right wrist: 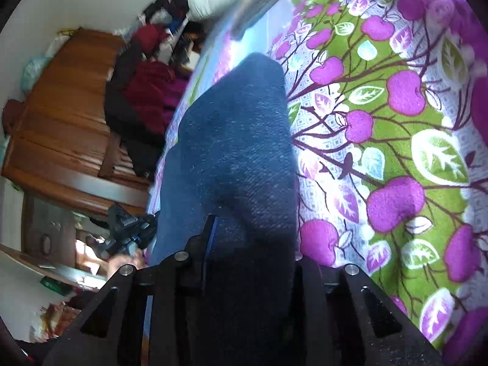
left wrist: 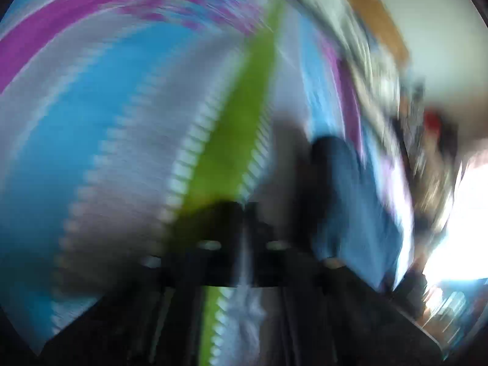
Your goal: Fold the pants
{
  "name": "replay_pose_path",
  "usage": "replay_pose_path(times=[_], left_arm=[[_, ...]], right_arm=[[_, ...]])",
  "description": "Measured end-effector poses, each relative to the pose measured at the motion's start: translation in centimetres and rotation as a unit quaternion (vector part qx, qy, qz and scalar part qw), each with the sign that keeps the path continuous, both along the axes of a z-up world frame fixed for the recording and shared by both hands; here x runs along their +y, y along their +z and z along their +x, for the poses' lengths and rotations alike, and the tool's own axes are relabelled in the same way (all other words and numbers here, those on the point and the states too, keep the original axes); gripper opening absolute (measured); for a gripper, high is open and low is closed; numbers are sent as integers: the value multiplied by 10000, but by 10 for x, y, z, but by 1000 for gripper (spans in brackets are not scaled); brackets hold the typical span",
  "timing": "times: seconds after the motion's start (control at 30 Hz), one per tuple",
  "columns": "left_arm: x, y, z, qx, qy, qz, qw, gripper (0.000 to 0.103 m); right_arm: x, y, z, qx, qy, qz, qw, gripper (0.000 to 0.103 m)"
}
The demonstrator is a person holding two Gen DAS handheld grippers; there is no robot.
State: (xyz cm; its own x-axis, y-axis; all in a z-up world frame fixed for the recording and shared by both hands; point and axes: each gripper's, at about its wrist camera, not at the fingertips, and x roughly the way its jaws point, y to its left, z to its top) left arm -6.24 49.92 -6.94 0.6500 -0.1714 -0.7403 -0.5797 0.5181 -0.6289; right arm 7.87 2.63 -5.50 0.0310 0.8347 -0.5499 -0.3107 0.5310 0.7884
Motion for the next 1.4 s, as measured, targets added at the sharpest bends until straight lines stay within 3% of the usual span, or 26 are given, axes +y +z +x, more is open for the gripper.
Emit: replay_pose_path(times=[0.03, 0.07, 0.13, 0.2, 0.33, 0.43, 0.5, 0.53, 0.6, 0.67, 0.8, 0.87, 0.93, 0.97, 1.03, 1.07, 1.13, 1.2, 1.23, 1.27, 1.3, 1.33, 1.4], left_arm=[[9, -4, -14, -195, 283, -316, 9989, 1], [13, -2, -25, -298, 421, -258, 9983, 2], [10, 11, -39, -209, 365, 355, 9985, 5], [-6, 29, -46, -146, -29, 835, 9964, 14], [-52, 61, -52, -499, -461, 1355, 9884, 61], [-97, 85, -37, -720, -1033, 1754, 9764, 72], [-147, 95, -11, -893, -1703, 1816, 9644, 78], [-184, 98, 5, -1027, -2127, 1693, 9568, 85], [-238, 99, 30, -1171, -2738, 1448, 9436, 89], [-308, 96, 61, -1192, -3533, 1229, 9197, 89], [-428, 82, 120, -1070, -4760, 1121, 8657, 90], [-484, 72, 150, -805, -5135, 1235, 8453, 90], [-527, 66, 185, -720, -5299, 1319, 8346, 90], [-549, 62, 207, -660, -5307, 1429, 8328, 90], [-584, 55, 252, -573, -5184, 1578, 8385, 90], [-594, 53, 265, -565, -5147, 1638, 8397, 90], [-612, 50, 293, -541, -5043, 1809, 8427, 89], [-614, 58, 303, -687, -4711, 1886, 8590, 89], [-610, 65, 303, -794, -4463, 1877, 8714, 90], [-601, 67, 308, -912, -4167, 1756, 8873, 91], [-596, 66, 314, -981, -3981, 1657, 8969, 91], [-594, 73, 311, -1007, -3857, 1651, 9021, 92], [-594, 71, 329, -937, -3513, 1975, 9104, 94]], right_arm=[[-5, 7, -1, -265, 210, -219, 9992, 30], [-9, 11, 0, -361, 348, -305, 9983, 32], [-17, 15, 2, -307, 295, -326, 9986, 37], [-31, 22, 4, -373, -21, -438, 9983, 46], [-85, 54, -12, -808, -803, -722, 9909, 49], [-122, 78, -47, -1058, -1365, -1101, 9788, 50], [-169, 96, -59, -1142, -1641, -1570, 9671, 55], [-181, 102, -66, -1174, -1811, -1860, 9586, 60], [-220, 106, -70, -1241, -2071, -2299, 9428, 73], [-263, 110, -77, -1361, -2429, -2742, 9205, 87], [-350, 103, -68, -1461, -3127, -3552, 8687, 91], [-405, 103, -55, -1441, -3471, -3846, 8431, 92], [-446, 112, -45, -1549, -3744, -3961, 8240, 91], [-458, 116, -38, -1683, -3873, -3923, 8172, 91], [-469, 123, -19, -1933, -3983, -3917, 8066, 91], [-467, 127, -7, -1998, -3949, -3909, 8071, 91], [-462, 136, 14, -2006, -3898, -3581, 8244, 91], [-427, 132, 44, -1968, -3650, -3449, 8421, 95], [-397, 128, 62, -2096, -3369, -3448, 8507, 95], [-369, 123, 80, -2283, -3164, -3460, 8533, 95], [-350, 121, 95, -2432, -3048, -3514, 8512, 95], [-332, 118, 115, -2469, -3017, -3592, 8479, 95], [-315, 106, 151, -2121, -3020, -3698, 8527, 97]])
